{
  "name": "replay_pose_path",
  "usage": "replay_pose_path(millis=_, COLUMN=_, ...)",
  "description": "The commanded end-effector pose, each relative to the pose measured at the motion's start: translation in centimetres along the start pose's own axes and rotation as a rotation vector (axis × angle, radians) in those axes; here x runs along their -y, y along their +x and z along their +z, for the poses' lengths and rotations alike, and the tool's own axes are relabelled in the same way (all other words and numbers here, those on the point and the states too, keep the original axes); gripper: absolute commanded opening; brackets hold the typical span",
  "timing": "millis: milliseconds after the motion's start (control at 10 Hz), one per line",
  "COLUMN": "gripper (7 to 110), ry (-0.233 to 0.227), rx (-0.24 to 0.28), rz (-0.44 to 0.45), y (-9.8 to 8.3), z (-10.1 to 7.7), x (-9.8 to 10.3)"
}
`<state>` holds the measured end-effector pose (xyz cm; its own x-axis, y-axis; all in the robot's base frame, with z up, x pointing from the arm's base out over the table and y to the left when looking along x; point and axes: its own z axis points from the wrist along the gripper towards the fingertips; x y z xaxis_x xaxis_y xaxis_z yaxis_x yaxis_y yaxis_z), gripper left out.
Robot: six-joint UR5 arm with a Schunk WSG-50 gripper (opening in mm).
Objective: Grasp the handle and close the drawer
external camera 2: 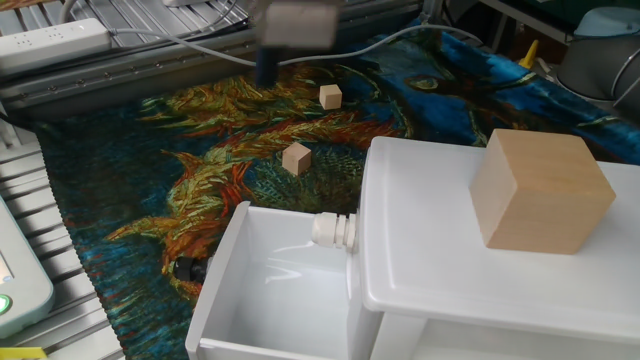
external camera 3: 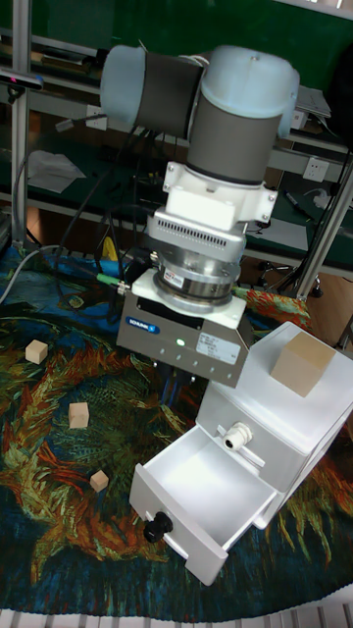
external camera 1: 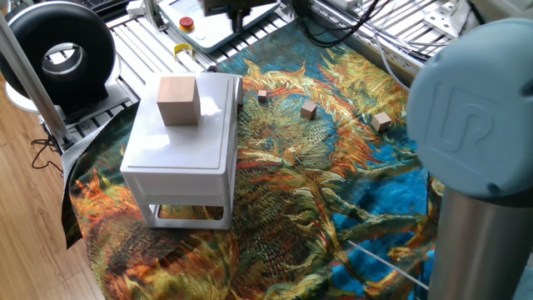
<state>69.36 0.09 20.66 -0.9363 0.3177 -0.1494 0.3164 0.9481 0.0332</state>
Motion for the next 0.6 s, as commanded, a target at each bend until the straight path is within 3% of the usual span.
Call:
replay_pose_path(millis=0, gripper=7, ry=-0.012, rx=0.052, rz=0.089, y=-2.0, z=0.4, x=-0.9)
replay_pose_path(millis=200, gripper=7, ry=-0.009, rx=0.034, rz=0.234, y=-1.6, z=1.4, x=-0.8)
replay_pose_path(millis=300, gripper=7, ry=-0.005, rx=0.022, rz=0.239, y=-1.2, z=2.2, x=-0.5)
replay_pose_path(millis=500, gripper=7, ry=-0.021, rx=0.016, rz=0.265, y=-1.1, z=2.3, x=-0.7)
